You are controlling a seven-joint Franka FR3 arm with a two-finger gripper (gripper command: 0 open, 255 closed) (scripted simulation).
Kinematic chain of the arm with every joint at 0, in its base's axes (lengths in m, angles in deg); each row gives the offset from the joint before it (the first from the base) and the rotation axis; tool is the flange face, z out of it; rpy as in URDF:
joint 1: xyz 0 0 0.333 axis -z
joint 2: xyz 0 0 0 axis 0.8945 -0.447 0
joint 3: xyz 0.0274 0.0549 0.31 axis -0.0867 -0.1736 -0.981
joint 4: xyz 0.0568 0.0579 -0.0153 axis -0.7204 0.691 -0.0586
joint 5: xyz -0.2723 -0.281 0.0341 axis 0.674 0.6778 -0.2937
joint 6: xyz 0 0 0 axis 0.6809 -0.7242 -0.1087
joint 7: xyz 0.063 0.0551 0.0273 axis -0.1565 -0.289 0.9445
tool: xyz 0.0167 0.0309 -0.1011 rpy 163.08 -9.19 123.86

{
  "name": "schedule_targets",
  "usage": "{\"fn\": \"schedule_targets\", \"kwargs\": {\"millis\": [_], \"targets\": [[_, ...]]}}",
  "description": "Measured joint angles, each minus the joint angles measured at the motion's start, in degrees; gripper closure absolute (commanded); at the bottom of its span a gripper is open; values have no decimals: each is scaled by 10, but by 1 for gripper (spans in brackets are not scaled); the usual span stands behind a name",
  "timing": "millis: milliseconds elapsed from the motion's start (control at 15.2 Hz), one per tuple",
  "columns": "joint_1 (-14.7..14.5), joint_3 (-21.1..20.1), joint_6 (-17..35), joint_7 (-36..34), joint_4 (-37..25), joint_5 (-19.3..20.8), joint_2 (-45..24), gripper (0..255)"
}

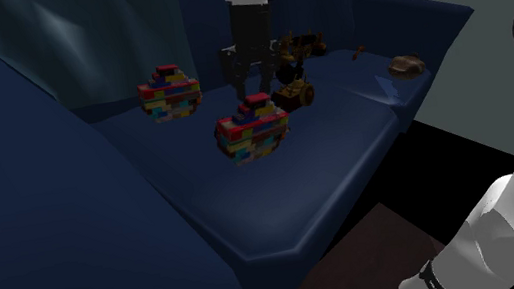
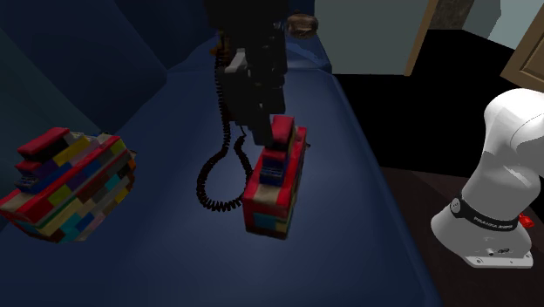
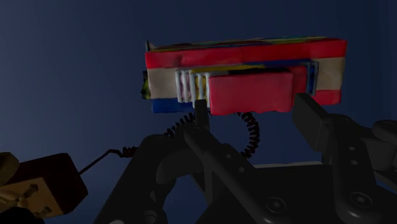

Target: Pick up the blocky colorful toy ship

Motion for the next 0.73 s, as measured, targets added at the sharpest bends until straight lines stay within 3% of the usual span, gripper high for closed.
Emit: {"fn": "schedule_targets", "kwargs": {"millis": [726], "targets": [[-9,-5,-96,-8,-130,12,-36,255]]}}
